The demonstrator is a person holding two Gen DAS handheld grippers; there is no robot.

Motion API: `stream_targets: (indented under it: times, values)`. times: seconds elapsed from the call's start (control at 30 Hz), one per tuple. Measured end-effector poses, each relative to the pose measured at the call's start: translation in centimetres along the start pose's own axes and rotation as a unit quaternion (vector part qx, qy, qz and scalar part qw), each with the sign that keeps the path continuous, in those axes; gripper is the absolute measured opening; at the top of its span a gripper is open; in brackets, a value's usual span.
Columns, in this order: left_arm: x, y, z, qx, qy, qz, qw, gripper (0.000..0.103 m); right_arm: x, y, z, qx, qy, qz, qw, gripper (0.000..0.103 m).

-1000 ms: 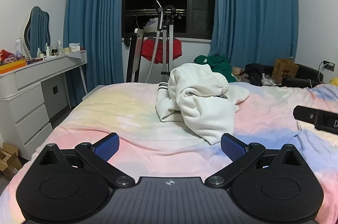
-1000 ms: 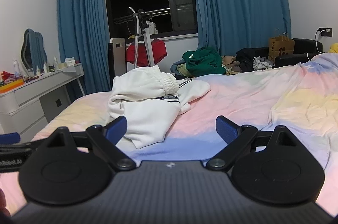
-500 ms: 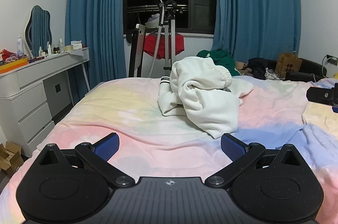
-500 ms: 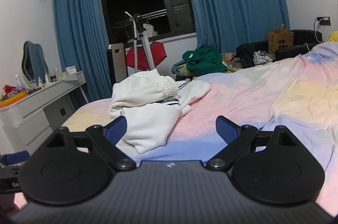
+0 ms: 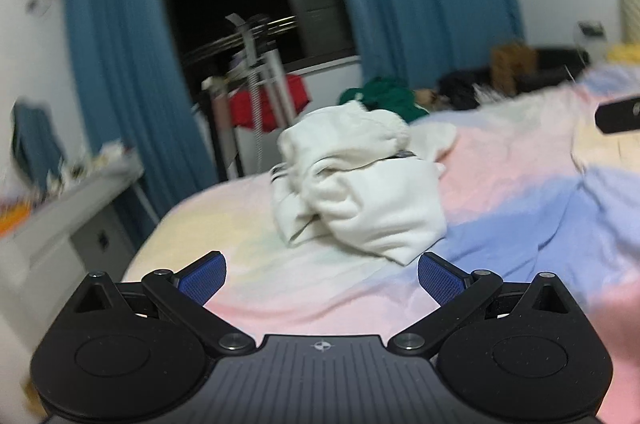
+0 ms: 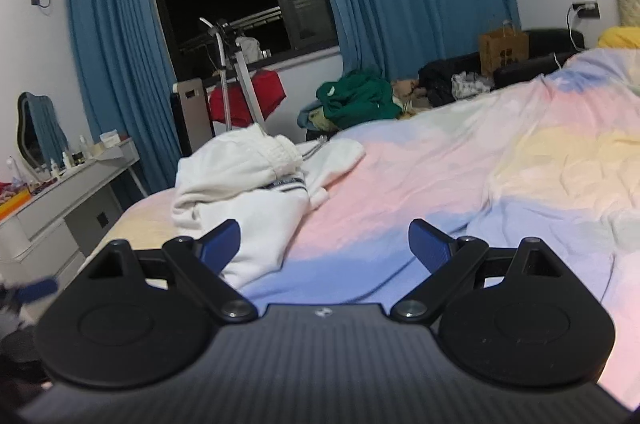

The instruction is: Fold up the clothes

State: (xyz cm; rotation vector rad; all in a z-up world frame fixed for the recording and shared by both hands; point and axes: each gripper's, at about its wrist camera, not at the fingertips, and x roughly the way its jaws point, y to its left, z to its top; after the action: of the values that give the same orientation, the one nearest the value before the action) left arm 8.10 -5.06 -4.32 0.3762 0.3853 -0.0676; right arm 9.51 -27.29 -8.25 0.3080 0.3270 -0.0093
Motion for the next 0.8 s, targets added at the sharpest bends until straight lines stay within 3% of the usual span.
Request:
stream_targets:
  times: [0.23, 0.4, 0.47, 0.63, 0.73, 0.8]
  values:
    - [7.4, -4.1, 4.4, 0.088, -0.026, 0.001, 0.9958, 0.103, 0.6, -1.3, 0.1, 0.016, 0.010, -0.009, 1.000, 0.093]
    - [14.0, -6.0, 8.0, 0.080, -0.019, 0.015, 0.9965, 0.103, 1.8, -2.0, -0.1, 0.011, 0.017, -0.027, 0.999, 0.093]
    - [16.5, -7.2, 8.9, 0.100, -0.019, 0.023, 0.9945, 0.103, 2.3, -2.6, -0.1, 0.020, 0.021, -0.032, 0.999, 0.093]
    - [21.0, -10.0, 11.1, 0.124, -0.008, -0.009, 0.9922, 0.102, 4.5, -4.6, -0.3, 0.058, 0.040, -0.056, 0.996, 0.093]
    - [23.1, -11.9, 11.8, 0.139, -0.013, -0.013, 0.9901, 0.102, 5.8, -5.3, -0.9, 0.081, 0.063, -0.054, 0.993, 0.093]
    - [25.3, -12.9, 12.2, 0.143, -0.001, 0.006, 0.9896, 0.102, 6.5, -5.6, -1.4, 0.086, 0.074, -0.055, 0.992, 0.093]
